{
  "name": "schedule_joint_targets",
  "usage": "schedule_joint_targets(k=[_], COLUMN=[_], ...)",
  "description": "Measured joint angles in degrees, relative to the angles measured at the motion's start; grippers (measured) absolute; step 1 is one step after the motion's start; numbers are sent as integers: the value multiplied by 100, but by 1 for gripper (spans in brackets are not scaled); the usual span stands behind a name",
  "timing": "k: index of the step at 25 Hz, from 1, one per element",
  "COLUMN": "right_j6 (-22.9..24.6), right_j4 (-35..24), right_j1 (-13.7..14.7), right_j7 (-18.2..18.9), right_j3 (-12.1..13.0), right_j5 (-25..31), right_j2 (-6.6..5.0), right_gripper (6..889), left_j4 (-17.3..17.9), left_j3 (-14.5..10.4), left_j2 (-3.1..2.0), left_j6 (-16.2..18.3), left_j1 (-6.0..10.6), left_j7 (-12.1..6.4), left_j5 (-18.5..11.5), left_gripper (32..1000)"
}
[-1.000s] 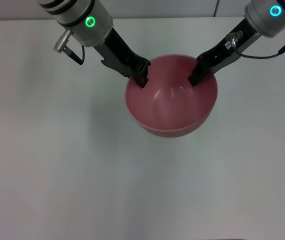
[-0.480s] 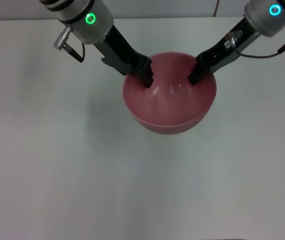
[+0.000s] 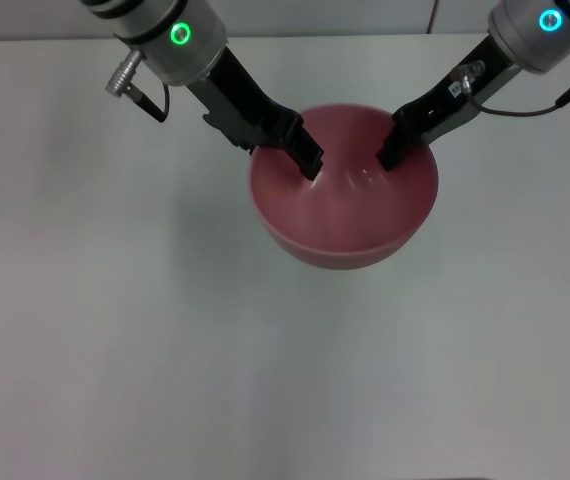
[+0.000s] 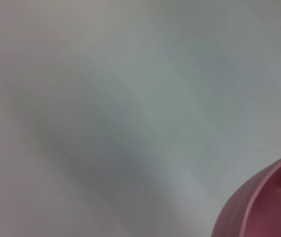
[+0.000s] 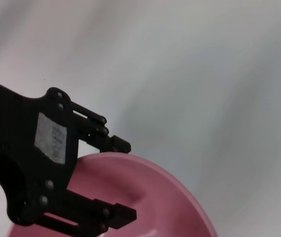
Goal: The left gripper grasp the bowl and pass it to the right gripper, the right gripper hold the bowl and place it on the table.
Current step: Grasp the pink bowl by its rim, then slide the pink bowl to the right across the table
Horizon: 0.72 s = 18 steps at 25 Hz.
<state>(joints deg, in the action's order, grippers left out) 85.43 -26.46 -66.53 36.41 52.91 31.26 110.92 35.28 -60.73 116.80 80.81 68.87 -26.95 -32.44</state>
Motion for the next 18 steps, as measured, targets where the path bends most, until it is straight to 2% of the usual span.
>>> schedule_joint_targets(k=[2, 5, 10, 18], right_j6=[0, 0, 0, 0], right_j4=[0, 0, 0, 0], right_j1=[0, 0, 0, 0], right_j7=[1, 8, 13, 15], right_j3=[0, 0, 0, 0], right_j5=[-1, -2, -10, -16], right_j2=[0, 0, 0, 0], right_gripper=[78, 77, 74, 64], left_j4=[12, 15, 119, 173], left_j3=[0, -1, 0, 0], left_j2=[0, 0, -1, -5], left_j6=[9, 18, 86, 93], left_j1=[-1, -1, -23, -54], left_j7=[3, 5, 12, 59], left_j5=[1, 2, 2, 2], left_gripper=[550, 766, 863, 858])
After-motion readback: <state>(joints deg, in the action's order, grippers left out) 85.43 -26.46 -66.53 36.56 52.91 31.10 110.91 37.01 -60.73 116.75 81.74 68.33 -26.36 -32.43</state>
